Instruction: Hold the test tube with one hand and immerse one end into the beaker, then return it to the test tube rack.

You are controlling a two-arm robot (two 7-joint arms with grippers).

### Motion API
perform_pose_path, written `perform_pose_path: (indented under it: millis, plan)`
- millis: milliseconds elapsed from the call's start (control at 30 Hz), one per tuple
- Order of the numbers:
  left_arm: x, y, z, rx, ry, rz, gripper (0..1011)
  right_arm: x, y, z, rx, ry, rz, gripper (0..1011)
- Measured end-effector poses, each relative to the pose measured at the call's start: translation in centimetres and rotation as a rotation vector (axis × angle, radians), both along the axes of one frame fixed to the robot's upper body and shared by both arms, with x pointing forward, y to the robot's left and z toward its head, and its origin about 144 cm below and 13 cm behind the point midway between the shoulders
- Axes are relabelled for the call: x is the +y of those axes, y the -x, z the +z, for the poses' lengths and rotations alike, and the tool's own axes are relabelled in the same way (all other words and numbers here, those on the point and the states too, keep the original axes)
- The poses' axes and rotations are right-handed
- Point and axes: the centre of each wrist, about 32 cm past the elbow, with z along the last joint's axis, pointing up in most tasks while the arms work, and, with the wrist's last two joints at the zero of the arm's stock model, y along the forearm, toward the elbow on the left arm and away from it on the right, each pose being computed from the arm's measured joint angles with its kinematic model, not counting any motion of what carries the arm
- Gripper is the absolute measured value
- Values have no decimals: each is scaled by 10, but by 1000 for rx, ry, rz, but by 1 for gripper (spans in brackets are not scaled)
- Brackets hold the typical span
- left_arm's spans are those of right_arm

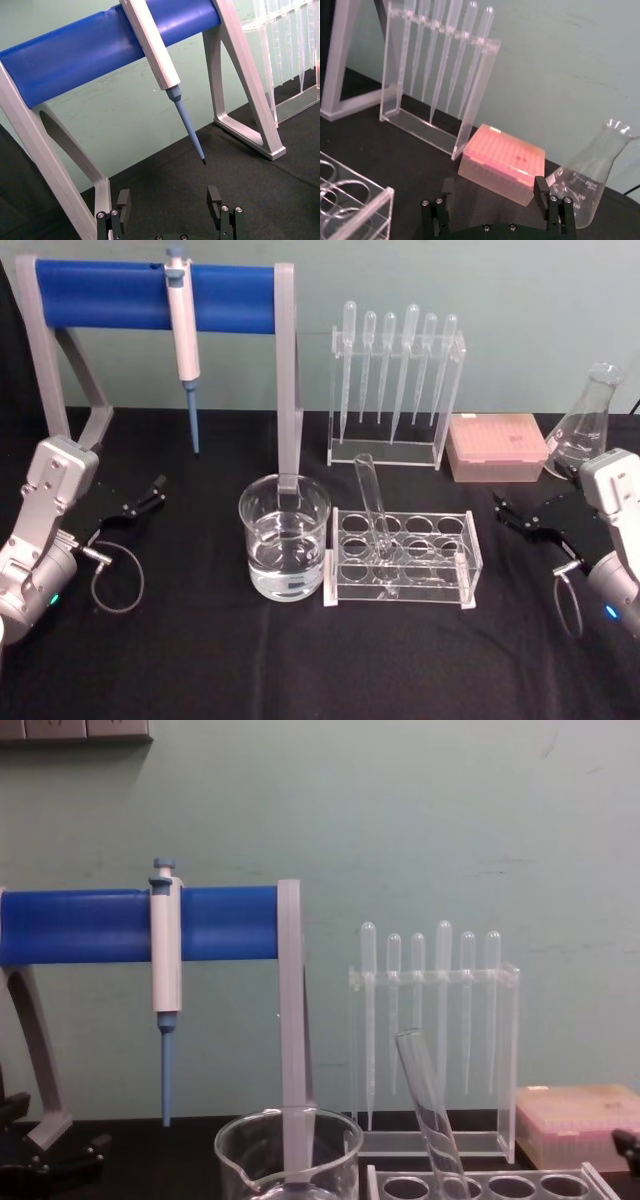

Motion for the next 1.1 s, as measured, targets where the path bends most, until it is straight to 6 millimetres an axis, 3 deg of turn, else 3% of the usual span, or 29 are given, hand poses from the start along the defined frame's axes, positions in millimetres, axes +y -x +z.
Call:
perform_pose_path:
  millis: [333, 533, 867, 1100]
  plan:
    - [0, 0, 0, 0, 0, 0, 1000, 2, 45, 21, -26, -25, -1, 1002]
    - [0, 0, 0, 0, 0, 0, 1000, 14, 70, 37, 14, -108, 110, 1002]
    - [0, 0, 0, 0, 0, 0, 1000, 43, 56, 51, 103, -183, 342, 1002]
    - [0, 0, 0, 0, 0, 0, 1000, 61, 24, 62, 170, -156, 434, 1002]
